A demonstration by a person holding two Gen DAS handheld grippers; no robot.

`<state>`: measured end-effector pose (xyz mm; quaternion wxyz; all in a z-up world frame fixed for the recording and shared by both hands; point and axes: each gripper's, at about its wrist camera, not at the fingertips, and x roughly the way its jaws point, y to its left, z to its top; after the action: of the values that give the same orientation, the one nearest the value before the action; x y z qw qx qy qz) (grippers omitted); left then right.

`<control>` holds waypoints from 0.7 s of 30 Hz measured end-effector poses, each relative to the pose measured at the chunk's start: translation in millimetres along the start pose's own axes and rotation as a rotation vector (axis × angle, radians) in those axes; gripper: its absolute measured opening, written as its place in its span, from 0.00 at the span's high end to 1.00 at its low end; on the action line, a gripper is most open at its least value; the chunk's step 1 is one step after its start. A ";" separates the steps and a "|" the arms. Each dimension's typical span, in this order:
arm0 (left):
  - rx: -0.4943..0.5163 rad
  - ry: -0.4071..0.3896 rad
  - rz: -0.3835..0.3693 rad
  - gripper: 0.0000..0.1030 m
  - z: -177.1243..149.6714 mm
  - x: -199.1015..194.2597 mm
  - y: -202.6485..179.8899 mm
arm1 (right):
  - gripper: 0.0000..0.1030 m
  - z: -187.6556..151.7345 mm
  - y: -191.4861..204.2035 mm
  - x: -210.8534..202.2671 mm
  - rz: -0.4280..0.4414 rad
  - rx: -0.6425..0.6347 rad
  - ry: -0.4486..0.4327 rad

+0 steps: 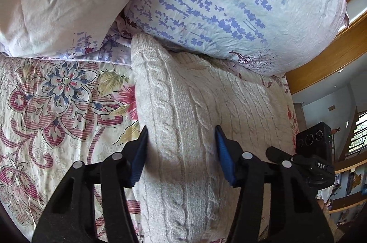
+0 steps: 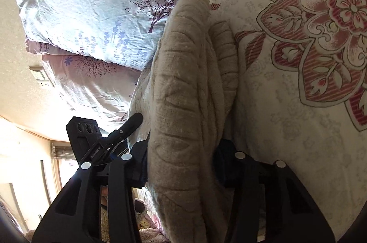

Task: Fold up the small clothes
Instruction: 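Lift the held end and fold it back onto the sweater with the right gripper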

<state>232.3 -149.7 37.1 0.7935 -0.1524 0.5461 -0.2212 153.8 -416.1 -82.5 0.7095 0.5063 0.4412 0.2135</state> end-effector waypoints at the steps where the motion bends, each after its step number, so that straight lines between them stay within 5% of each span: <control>1: -0.005 -0.002 -0.012 0.53 -0.2 -2.2 1.9 | 0.58 -1.5 1.4 0.3 0.012 0.000 -0.001; 9: -0.003 -0.037 -0.078 0.62 -3.7 -38.3 14.0 | 0.59 -15.2 29.1 19.2 0.072 -0.041 0.016; 15: -0.051 -0.103 -0.045 0.62 -14.8 -107.4 65.3 | 0.60 -46.5 62.0 83.8 0.106 -0.107 0.161; 21: -0.134 -0.111 0.075 0.61 -55.8 -150.1 135.4 | 0.61 -83.8 93.2 160.2 -0.055 -0.295 0.296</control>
<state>159.2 43.7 71.7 0.8182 -0.1967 0.5203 -0.1455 179.9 -214.6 -71.9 0.7089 0.3476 0.5183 0.3285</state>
